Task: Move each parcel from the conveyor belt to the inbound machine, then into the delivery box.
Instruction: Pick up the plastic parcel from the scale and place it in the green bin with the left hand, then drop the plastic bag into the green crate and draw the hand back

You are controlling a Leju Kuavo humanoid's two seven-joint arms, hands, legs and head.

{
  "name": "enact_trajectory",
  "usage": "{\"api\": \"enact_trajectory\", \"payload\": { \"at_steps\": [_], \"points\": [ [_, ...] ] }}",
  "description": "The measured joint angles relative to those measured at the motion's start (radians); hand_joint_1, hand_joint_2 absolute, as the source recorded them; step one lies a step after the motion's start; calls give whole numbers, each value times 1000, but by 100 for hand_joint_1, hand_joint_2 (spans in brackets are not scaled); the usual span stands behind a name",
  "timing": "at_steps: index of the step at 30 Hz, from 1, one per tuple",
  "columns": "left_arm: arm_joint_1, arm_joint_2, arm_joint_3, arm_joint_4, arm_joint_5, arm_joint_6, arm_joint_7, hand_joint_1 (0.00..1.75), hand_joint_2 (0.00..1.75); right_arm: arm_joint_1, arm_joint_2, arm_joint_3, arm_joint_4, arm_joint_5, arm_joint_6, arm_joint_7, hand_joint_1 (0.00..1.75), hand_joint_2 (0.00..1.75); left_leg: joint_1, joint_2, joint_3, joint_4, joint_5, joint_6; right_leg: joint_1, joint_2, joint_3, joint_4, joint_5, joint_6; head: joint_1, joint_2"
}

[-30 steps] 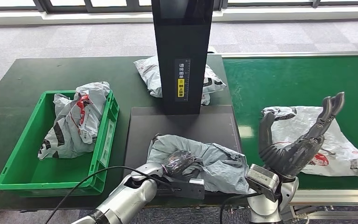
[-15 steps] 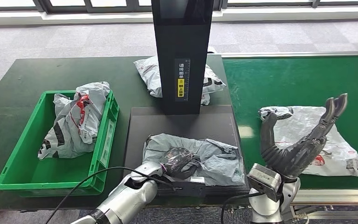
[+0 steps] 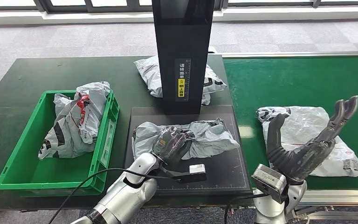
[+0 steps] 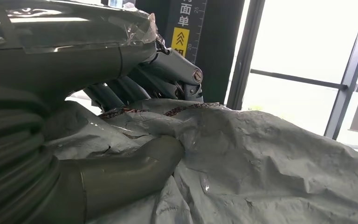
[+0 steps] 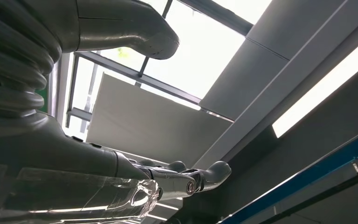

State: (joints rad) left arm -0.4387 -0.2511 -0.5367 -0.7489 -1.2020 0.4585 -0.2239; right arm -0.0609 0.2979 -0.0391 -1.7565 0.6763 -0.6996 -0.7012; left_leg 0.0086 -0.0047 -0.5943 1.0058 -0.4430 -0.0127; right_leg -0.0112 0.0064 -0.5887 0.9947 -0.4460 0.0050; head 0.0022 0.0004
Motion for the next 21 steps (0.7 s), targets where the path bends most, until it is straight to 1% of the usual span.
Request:
{"api": "enact_trajectory", "payload": {
  "at_steps": [2,4,6,8,12,15,17,19,20,21],
  "points": [
    [4,0,1,-9,-6,13,0,175,175,0,0,0,-1,1,0,0,0,175,0,0,0,0,0,0,0,0,0,0,0,0,0,0],
    [33,0,14,-72,-55,86,-3,175,175,2,0,-2,-6,4,0,0,0,175,0,1,0,0,0,0,0,0,-1,0,0,0,0,0],
    [78,-2,43,-204,-148,188,-8,175,175,6,0,-4,-14,7,0,0,0,175,0,1,-1,0,0,0,0,1,-1,0,0,0,0,0],
    [112,-5,73,-346,-221,235,-12,175,175,8,0,-6,-19,7,0,0,0,175,0,1,-1,0,0,0,0,1,-1,0,-1,0,0,0],
    [172,-5,125,-582,-277,243,-14,175,175,9,0,-9,-26,7,0,0,0,175,0,1,-1,0,-1,0,0,1,-2,0,-2,0,0,0],
    [207,-7,155,-720,-297,243,-14,175,175,10,0,-10,-30,6,0,0,0,175,0,1,-1,0,-1,0,0,0,-1,0,-2,-1,0,0],
    [226,-7,179,-816,-322,243,20,175,175,10,1,-10,-32,5,0,0,0,175,0,1,-1,0,-1,0,0,0,-1,0,-2,-1,0,0],
    [236,-8,222,-918,-326,243,58,175,175,10,1,-10,-33,4,0,0,0,175,0,1,-1,0,-1,0,0,1,-1,1,-2,-1,0,0],
    [238,-10,255,-960,-308,243,52,175,175,10,1,-10,-33,4,0,0,0,175,0,1,-1,0,-1,-1,0,1,-1,1,-2,-1,0,0],
    [242,-15,295,-993,-279,243,22,175,175,10,1,-10,-33,4,0,0,0,175,0,1,-1,0,-1,-1,1,1,-1,1,-2,-1,0,0]
  ]
}}
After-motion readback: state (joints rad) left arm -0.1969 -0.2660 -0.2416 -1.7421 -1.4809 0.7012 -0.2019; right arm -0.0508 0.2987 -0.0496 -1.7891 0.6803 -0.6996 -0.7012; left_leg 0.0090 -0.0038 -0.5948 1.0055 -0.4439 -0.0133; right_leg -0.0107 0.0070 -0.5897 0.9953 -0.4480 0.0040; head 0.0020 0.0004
